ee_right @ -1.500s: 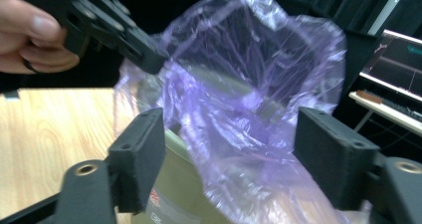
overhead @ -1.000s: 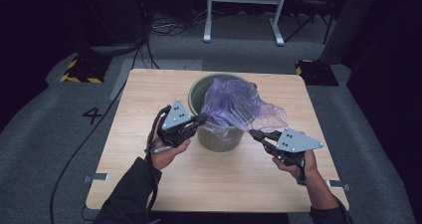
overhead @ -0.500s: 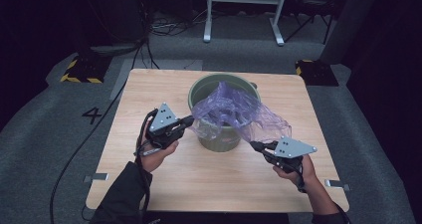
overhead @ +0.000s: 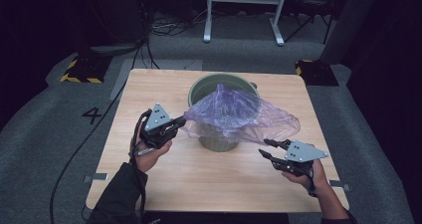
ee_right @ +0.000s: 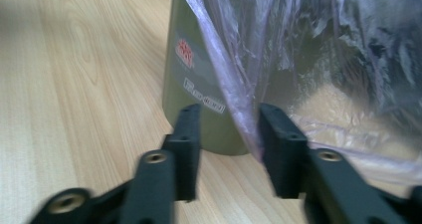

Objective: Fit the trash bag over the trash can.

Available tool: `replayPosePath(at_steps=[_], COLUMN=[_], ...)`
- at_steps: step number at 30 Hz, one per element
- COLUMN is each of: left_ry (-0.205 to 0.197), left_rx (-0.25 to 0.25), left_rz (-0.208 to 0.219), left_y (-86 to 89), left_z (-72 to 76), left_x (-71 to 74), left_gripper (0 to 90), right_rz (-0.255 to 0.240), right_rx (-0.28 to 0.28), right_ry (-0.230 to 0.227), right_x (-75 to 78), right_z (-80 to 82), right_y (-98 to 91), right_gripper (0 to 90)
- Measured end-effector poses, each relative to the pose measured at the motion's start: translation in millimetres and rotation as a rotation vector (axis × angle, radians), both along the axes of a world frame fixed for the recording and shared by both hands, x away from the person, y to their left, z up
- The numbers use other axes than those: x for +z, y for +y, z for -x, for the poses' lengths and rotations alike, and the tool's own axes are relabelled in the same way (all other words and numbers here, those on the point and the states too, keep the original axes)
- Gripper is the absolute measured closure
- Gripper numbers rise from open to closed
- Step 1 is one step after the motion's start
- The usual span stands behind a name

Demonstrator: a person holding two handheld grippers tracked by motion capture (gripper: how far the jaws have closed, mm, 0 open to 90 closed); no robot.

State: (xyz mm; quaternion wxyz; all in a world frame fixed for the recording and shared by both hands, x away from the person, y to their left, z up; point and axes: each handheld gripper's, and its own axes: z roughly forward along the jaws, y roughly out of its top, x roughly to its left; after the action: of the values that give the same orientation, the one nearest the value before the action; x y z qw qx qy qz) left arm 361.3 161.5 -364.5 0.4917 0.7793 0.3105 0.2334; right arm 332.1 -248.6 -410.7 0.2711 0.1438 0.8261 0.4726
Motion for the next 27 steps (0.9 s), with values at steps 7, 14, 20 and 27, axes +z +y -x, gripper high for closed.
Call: replayPosePath(at_steps=[7,14,20,27], left_ry=[-0.002,0.0,0.006,0.005], left_rx=[0.005,0.014,0.017,0.019], left_rz=[-0.013,-0.023,-0.02,-0.025], left_y=[2.1,4.0,7.4,7.1], left_z=[0.0,-1.6,-3.7,-5.0], left_x=[0.0,-0.8,-2.1,-2.8], left_gripper=[88.9,88.9,88.7,86.0], right_rz=[-0.054,-0.125,-0.159,-0.103], right_rx=[0.022,0.021,-0.03,-0.196], right_ry=[-0.081,-0.156,-0.186,-0.236], right_x=[28.5,54.6,66.8,79.9], right_z=[24.1,38.0,38.0,14.4], right_y=[-17.5,-27.5,-36.7,-39.7], right_gripper=[46.3,36.2,31.2,26.6])
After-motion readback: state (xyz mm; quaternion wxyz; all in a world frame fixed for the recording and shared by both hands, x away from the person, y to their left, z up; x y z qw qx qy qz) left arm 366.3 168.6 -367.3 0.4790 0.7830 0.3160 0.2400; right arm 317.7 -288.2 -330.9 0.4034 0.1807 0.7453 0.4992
